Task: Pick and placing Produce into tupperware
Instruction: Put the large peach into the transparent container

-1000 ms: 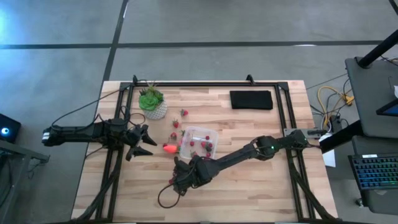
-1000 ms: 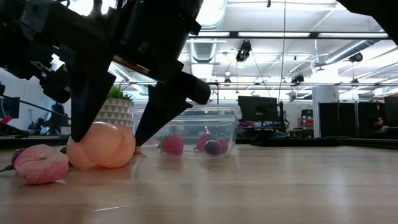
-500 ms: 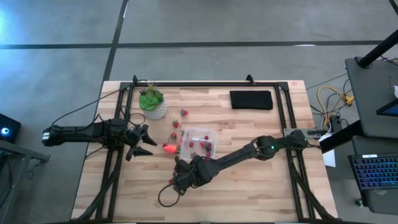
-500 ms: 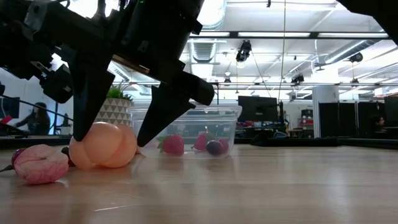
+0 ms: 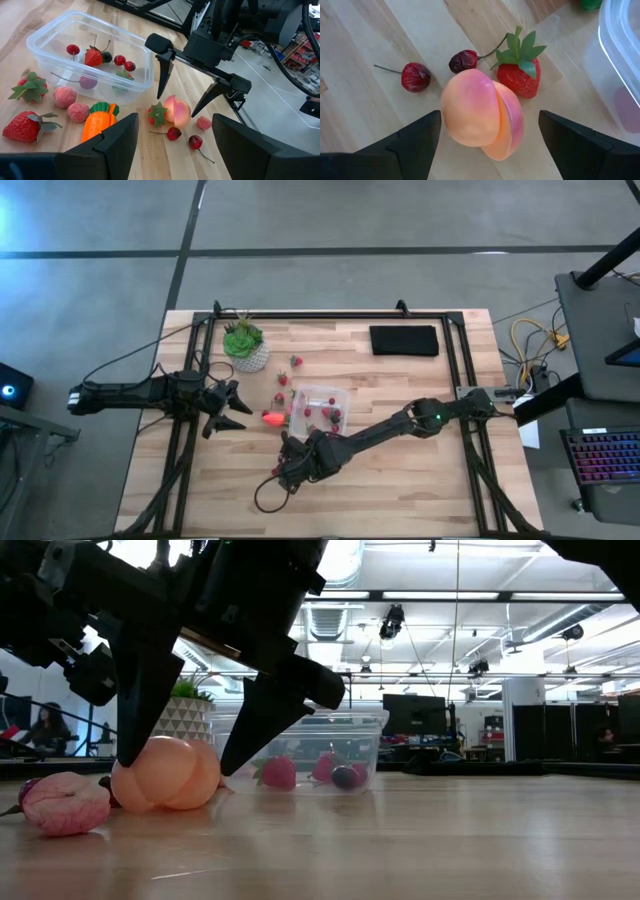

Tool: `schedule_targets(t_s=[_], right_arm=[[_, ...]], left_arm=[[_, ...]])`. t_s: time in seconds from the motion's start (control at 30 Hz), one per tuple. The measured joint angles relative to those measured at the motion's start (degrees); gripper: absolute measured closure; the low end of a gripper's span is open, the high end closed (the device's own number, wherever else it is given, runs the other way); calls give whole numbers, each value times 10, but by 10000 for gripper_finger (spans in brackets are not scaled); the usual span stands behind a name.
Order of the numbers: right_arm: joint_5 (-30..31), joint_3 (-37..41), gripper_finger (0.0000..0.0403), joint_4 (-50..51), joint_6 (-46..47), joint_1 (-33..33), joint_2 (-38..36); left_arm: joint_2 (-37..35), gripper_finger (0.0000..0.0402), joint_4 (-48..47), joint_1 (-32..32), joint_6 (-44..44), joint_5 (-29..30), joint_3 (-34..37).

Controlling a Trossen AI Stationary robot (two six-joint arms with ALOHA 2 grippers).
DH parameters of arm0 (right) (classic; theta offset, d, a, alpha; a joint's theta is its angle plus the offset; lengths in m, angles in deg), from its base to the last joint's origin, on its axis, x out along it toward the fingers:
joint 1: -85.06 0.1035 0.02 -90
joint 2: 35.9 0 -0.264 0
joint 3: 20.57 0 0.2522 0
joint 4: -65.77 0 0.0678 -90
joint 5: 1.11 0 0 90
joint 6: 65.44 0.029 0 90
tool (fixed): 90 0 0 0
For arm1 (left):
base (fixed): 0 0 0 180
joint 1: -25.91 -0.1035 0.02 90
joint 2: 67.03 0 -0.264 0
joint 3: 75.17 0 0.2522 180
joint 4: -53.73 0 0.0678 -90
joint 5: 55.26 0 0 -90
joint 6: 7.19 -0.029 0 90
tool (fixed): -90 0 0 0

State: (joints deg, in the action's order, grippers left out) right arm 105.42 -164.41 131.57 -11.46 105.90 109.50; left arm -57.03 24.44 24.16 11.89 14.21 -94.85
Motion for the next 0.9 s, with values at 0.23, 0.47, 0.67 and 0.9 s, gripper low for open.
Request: schedule_targets(t_s=[0.23, 0.47, 0.67, 0.9], right_arm=[[-2, 0, 77, 0, 0, 0, -3], [-16, 0, 125, -1, 7, 0, -5], [-16, 0, 185, -2, 4, 0, -6], [-20, 0, 157, -2, 1, 0, -6]], left_arm=[[0, 162, 0, 0, 0, 0, 0], [0, 162, 0, 0, 0, 0, 0], [0, 162, 0, 0, 0, 0, 0], [0, 162, 0, 0, 0, 0, 0]])
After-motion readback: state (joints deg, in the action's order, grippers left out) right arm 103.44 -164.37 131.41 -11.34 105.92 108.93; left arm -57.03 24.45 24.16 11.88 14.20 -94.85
